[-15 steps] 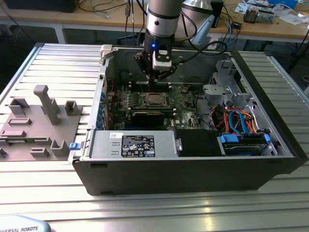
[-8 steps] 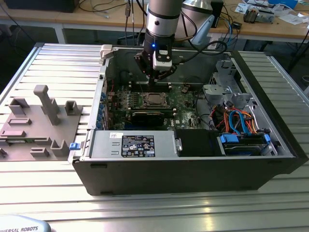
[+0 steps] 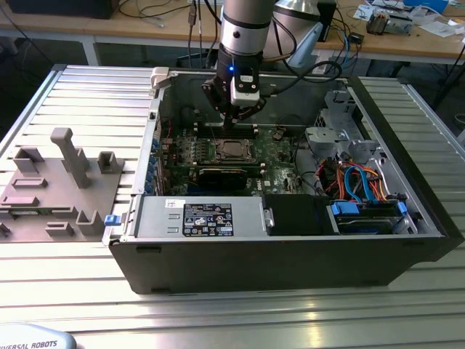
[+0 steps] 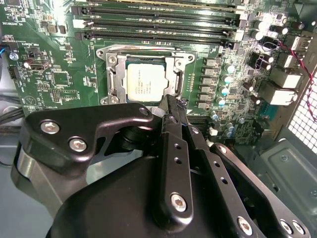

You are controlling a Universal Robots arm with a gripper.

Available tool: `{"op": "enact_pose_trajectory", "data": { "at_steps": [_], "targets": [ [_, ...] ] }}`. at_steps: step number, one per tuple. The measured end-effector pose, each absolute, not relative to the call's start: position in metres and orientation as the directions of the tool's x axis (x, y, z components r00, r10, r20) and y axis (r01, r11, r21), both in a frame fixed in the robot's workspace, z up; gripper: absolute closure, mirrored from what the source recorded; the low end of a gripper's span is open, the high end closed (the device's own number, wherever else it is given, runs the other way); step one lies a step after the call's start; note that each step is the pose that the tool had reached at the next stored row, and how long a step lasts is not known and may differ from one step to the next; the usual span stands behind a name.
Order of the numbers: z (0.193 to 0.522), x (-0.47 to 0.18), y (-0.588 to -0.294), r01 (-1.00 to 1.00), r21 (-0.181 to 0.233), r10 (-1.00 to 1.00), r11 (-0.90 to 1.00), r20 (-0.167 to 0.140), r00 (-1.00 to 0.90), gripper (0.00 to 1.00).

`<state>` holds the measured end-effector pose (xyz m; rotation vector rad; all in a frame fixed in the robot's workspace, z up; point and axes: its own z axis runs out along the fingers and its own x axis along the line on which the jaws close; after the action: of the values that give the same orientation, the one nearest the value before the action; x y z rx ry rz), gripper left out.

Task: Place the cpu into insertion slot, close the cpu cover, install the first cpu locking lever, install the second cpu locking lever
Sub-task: 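Install the first cpu locking lever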

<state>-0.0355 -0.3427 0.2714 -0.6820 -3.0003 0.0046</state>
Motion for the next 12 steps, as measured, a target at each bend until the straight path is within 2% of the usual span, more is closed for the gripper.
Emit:
{"op": "enact_pose_trajectory", "data": {
  "at_steps": [12],
  "targets": [
    [0.2714,-0.0355,-0.3427,0.416,-0.017,0.416,0.909,0.062,-0.907,0.89]
  ]
}}
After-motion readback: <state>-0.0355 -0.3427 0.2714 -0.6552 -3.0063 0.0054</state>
